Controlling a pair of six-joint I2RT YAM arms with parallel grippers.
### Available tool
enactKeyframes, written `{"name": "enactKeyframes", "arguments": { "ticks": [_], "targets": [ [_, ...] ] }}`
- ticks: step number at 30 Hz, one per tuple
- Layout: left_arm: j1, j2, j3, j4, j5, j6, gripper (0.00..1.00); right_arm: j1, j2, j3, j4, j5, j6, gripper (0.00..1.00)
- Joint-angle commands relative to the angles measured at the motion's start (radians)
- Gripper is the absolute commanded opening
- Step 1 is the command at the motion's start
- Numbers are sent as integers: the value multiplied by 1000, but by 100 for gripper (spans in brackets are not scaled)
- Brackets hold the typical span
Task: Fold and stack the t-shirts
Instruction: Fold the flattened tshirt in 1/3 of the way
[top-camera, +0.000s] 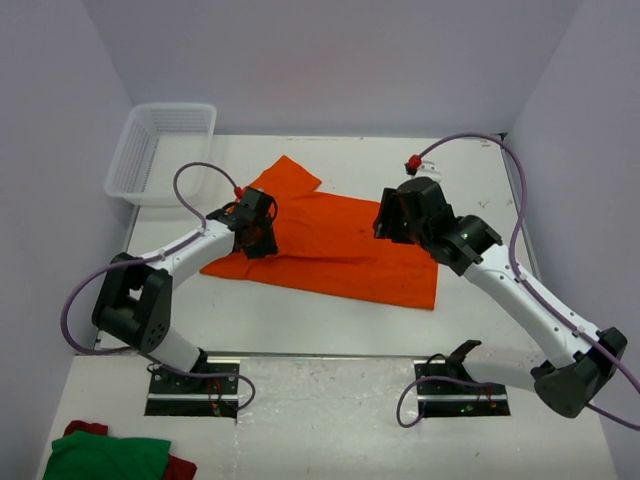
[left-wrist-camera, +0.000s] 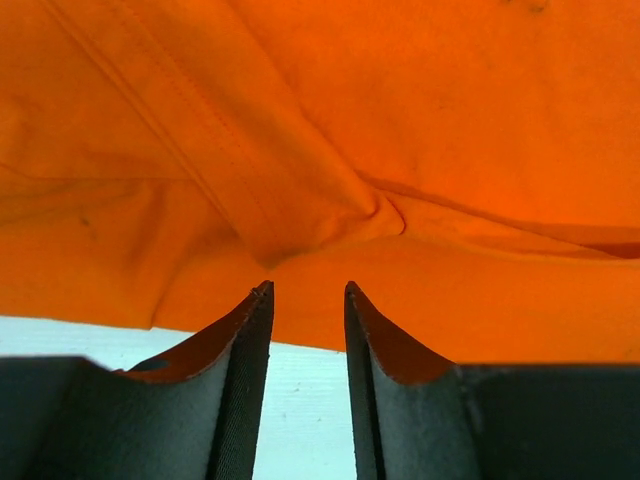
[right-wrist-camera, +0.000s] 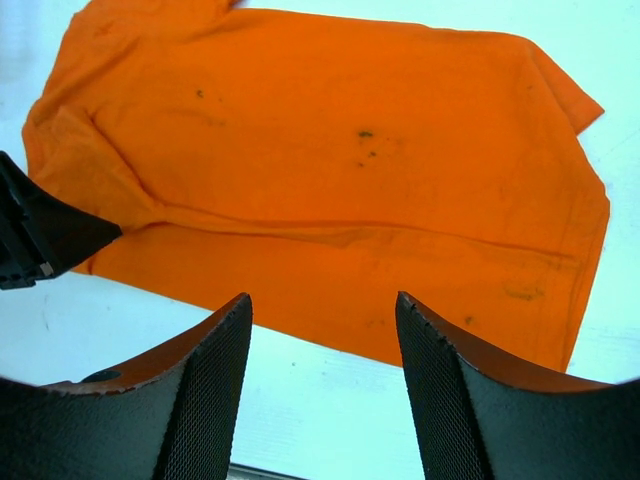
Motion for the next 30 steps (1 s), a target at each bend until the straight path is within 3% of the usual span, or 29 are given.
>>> {"name": "enactKeyframes", "arguments": {
  "ticks": [1,21,30],
  "targets": [
    [-4,31,-15,66,48,16,37,-12,-37,-21,-5,3,-22,60],
    [-4,123,28,41,-44,30,40,-79,-73,-112,61,-114,-38,60],
    [-2,154,69,32,-69,32,28,-90,-68,-139,93,-168,-36,60]
  ]
}}
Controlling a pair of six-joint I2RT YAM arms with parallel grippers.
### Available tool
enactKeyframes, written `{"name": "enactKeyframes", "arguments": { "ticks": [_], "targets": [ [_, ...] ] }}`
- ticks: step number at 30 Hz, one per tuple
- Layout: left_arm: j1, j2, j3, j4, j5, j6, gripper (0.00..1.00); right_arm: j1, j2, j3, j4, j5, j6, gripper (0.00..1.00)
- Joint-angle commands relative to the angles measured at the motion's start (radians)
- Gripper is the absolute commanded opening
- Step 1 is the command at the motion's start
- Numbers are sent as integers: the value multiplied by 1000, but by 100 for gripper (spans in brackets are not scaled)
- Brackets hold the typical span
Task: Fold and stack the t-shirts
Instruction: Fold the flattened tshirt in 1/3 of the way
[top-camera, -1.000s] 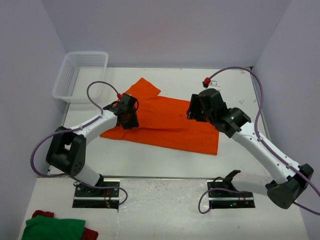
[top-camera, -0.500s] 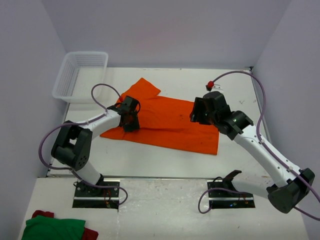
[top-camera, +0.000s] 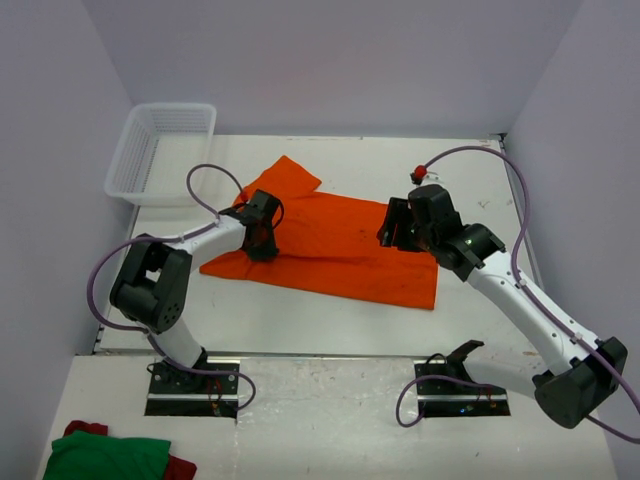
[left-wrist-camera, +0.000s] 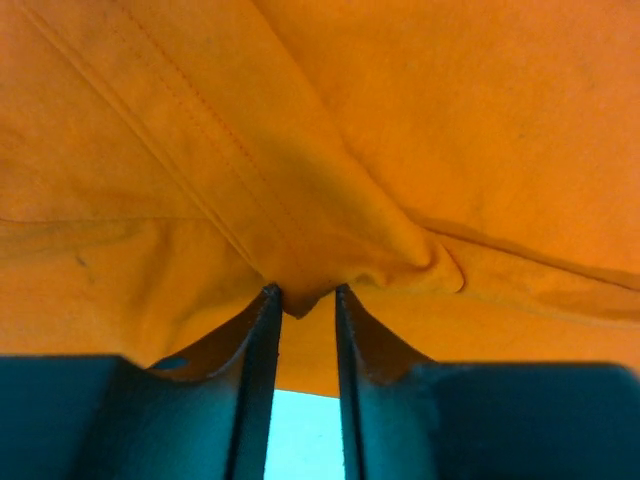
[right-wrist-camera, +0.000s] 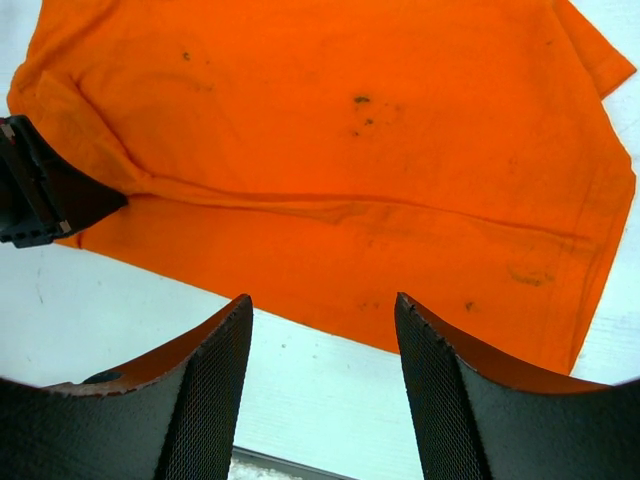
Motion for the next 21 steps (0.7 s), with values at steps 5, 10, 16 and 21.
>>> {"name": "enactKeyframes", "arguments": {
  "ticks": [5,10,16,21],
  "targets": [
    [-2,3,97,-22,-47,25,6,-2,-2,-8,52,-43,-11,60],
    [-2,6,134,-36,-45,34,0,-4,18,-22,72,-66,-7,60],
    [-5,58,222,-39,-43,63,0,-2,47,-26,75,-71,-9,59],
    [-25,202,398,-31,19,121,0,-4,53,-23,92,-81,-11,60]
  ]
}}
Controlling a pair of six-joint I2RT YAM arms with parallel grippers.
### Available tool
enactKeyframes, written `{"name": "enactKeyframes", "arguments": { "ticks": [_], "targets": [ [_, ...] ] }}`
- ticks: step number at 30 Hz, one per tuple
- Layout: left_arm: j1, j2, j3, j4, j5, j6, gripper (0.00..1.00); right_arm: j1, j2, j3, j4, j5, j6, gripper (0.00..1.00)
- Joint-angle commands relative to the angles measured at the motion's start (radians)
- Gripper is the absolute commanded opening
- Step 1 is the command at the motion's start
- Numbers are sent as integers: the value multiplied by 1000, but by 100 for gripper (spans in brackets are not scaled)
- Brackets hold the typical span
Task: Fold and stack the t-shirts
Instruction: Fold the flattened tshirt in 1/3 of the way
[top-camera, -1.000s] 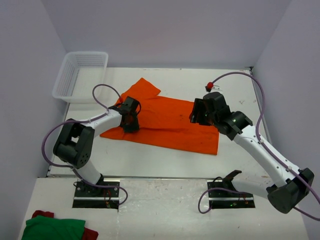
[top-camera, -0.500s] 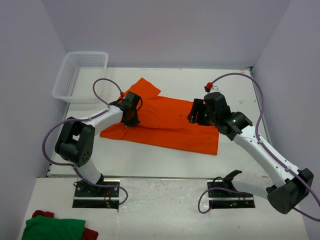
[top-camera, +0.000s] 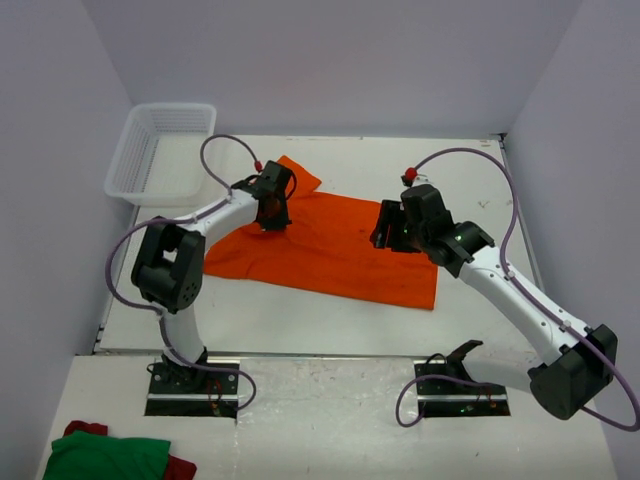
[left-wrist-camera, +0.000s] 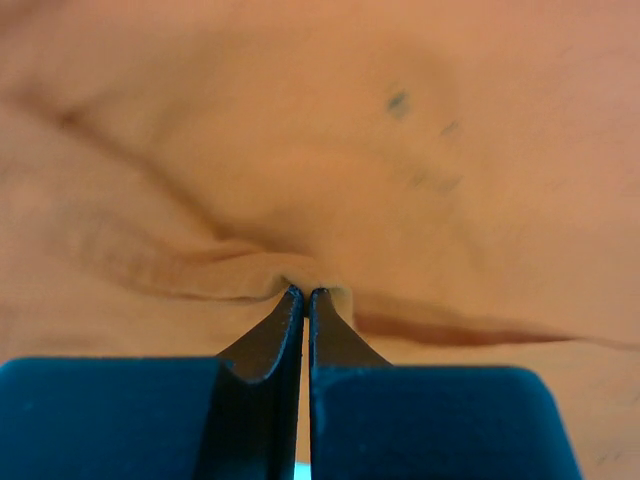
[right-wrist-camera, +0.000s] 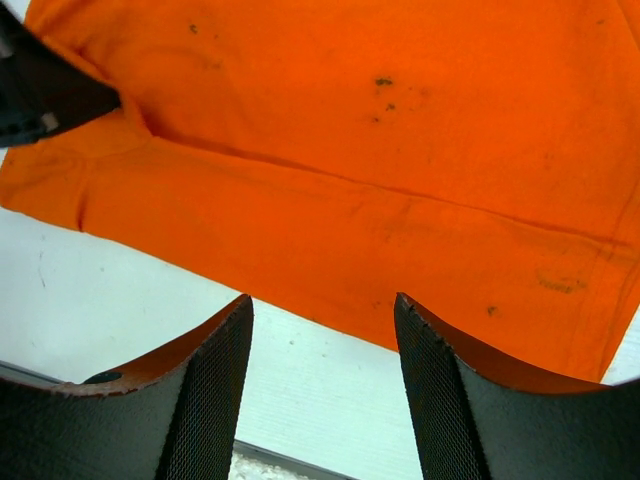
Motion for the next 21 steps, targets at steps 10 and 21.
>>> {"name": "enactKeyframes", "arguments": {
  "ticks": [10,21],
  "targets": [
    [-118,34,128,61,-266,184,68,-3,47,-26,75,-43,-12,60],
    [-89,-135,-70,-146,-495,-39,14,-1,96,-23,97,-89,-21,53]
  ]
}}
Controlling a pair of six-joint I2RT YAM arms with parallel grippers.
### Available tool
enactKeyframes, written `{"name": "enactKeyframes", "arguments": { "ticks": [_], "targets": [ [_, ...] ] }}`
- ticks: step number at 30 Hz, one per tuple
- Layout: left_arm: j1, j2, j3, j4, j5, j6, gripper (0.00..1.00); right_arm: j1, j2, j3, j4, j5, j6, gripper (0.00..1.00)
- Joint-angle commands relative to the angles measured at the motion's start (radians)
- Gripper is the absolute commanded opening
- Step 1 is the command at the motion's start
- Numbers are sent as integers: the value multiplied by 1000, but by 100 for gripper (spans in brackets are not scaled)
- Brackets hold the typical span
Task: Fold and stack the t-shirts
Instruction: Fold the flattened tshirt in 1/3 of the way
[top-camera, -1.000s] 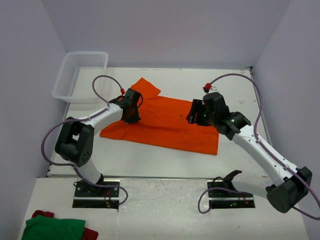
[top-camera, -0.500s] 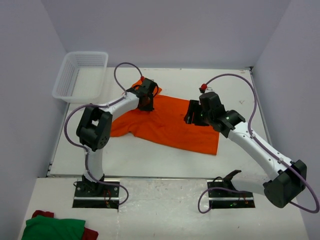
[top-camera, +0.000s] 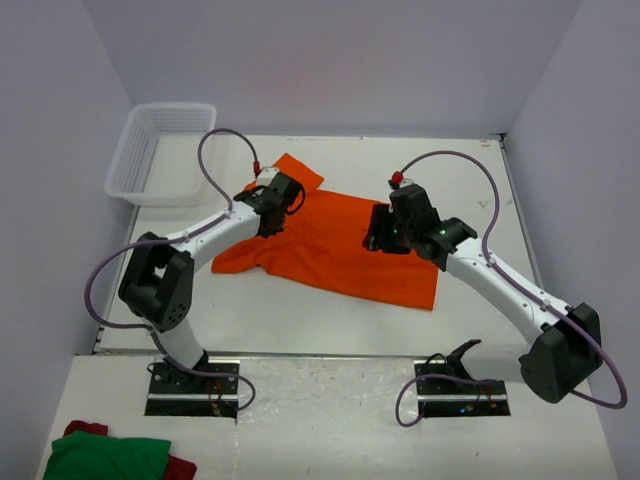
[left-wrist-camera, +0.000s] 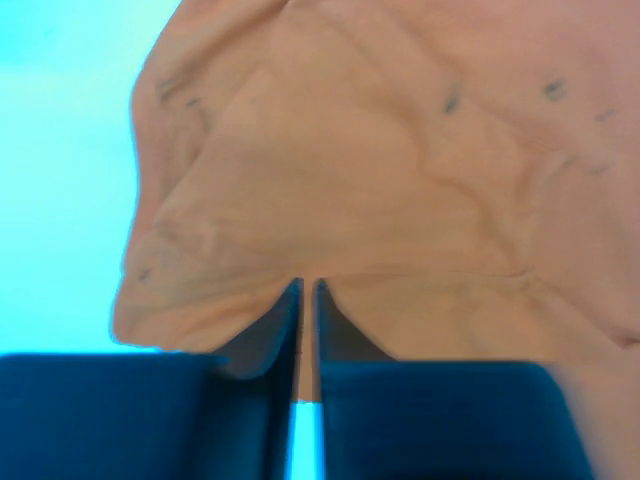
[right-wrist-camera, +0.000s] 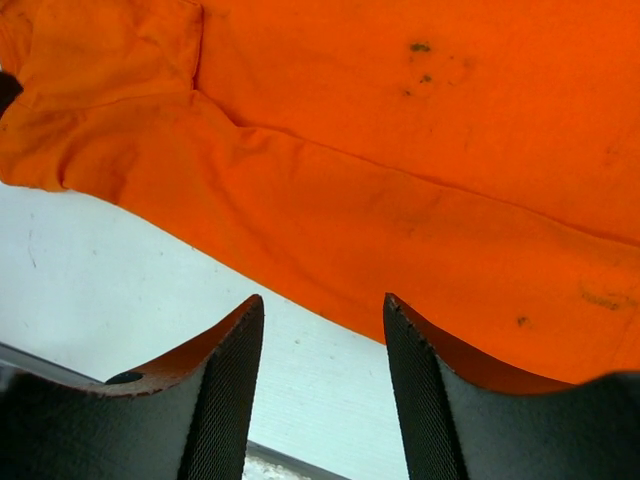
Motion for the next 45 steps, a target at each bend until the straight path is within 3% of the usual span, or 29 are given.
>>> {"name": "enactKeyframes", "arguments": {
  "ticks": [1,4,17,19,21,24,33,45],
  "targets": [
    [31,-66,-84,-67,-47,-86,0,-3,-6,1,32,-15,-21,52],
    [91,-109,-187,-16,20,-104,0,-1,-18,-10,35,-10,-30,45],
    [190,-137,-354,68,113,-127,0,-1,26,-50,52,-27,-19,43],
    [190,-126,-359,82,117,-129,0,-1,109,-39,69,-68,-33,36],
    [190,-118,-366,94,117,-127,0,7,200,-22,101,-105,-33,17],
    [195,-106,-371,97,117,-122,0,20,280,4,136,-137,-24,0],
    [227,-89,-377,67,73,-121,0,60,454,16,160,-153,34,0],
    [253,38,-325,-136,-79,-309,0,86,495,-77,75,-35,214,0]
  ]
}}
